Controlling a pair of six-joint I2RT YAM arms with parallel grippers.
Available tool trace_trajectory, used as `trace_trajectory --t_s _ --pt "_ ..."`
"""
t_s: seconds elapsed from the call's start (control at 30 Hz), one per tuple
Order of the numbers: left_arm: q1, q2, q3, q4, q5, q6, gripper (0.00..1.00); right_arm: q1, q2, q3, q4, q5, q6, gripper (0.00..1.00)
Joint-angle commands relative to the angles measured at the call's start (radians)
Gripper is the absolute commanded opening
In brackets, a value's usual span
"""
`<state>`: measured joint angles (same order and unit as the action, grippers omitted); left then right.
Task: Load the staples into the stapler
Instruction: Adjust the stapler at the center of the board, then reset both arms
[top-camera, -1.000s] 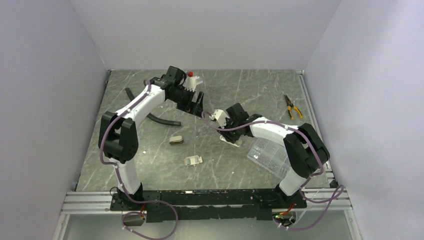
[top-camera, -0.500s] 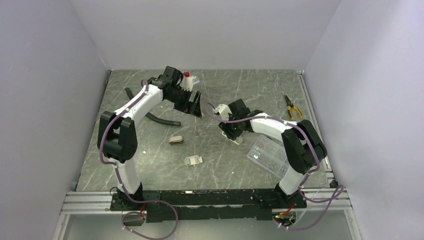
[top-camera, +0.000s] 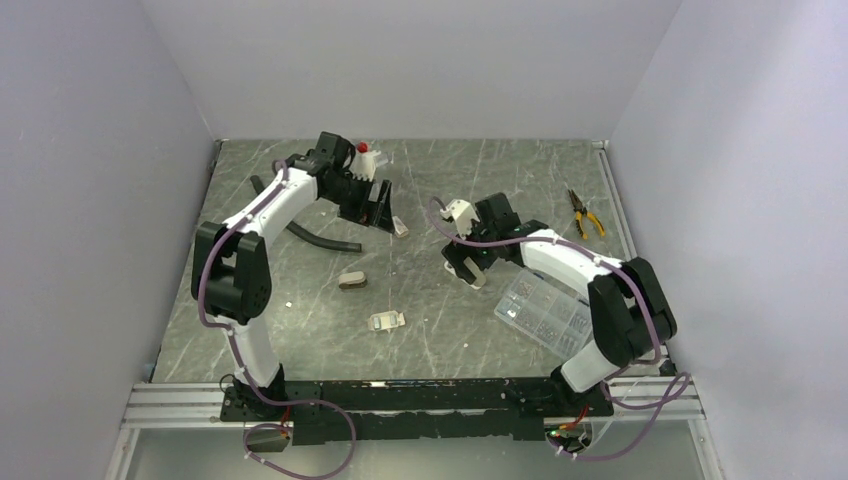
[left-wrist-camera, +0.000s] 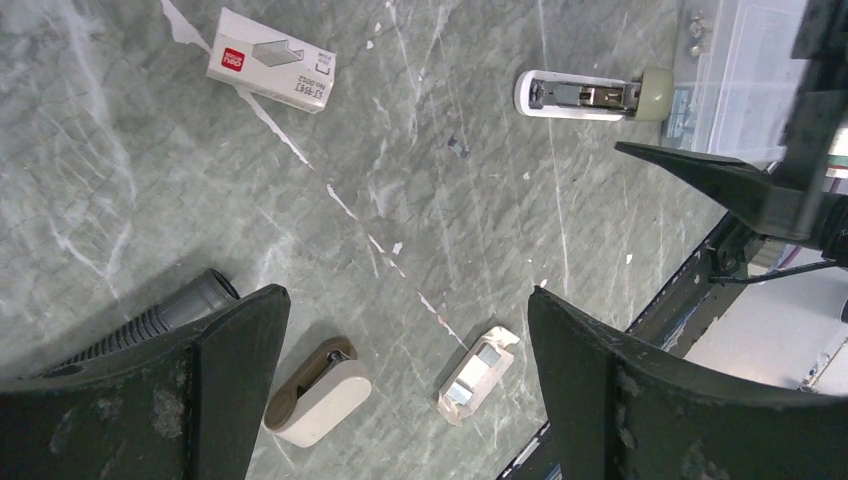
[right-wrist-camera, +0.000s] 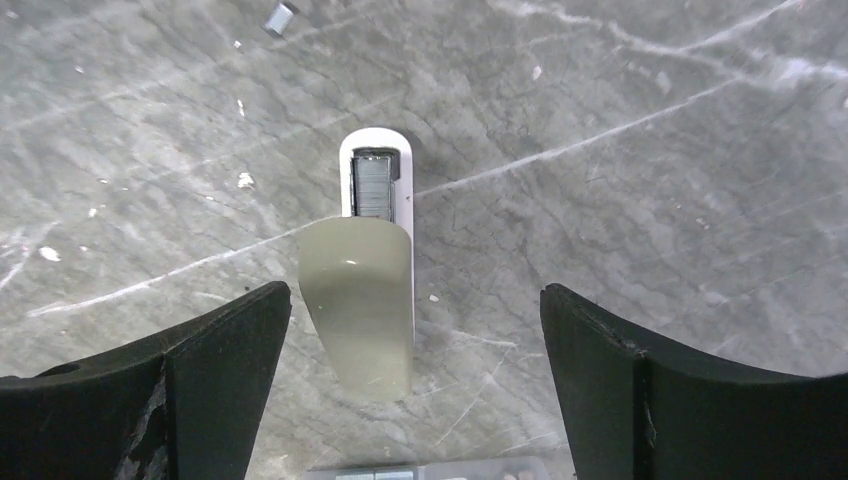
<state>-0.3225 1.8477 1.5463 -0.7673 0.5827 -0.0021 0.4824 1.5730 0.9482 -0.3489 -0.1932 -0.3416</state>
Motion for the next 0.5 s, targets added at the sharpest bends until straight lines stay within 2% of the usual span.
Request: trace_trajectory --t_s 0.0,0.2,0.47 --pt "0.018 -0.033 0.011 0.006 0.029 0.028 0.95 -0.019 -0.085 0.005 0.042 -0.058 -0.013 1.0" --pt "0.055 -0.05 0.017 0.004 0.01 0.031 0.95 -0.062 -0.136 0.025 0.044 -0.044 0.012 1.0" --pt "0.114 -0.141 -0.031 0.06 -0.089 0.056 0.95 -0.134 -0.224 0.075 0.049 -0.047 0.097 1.0"
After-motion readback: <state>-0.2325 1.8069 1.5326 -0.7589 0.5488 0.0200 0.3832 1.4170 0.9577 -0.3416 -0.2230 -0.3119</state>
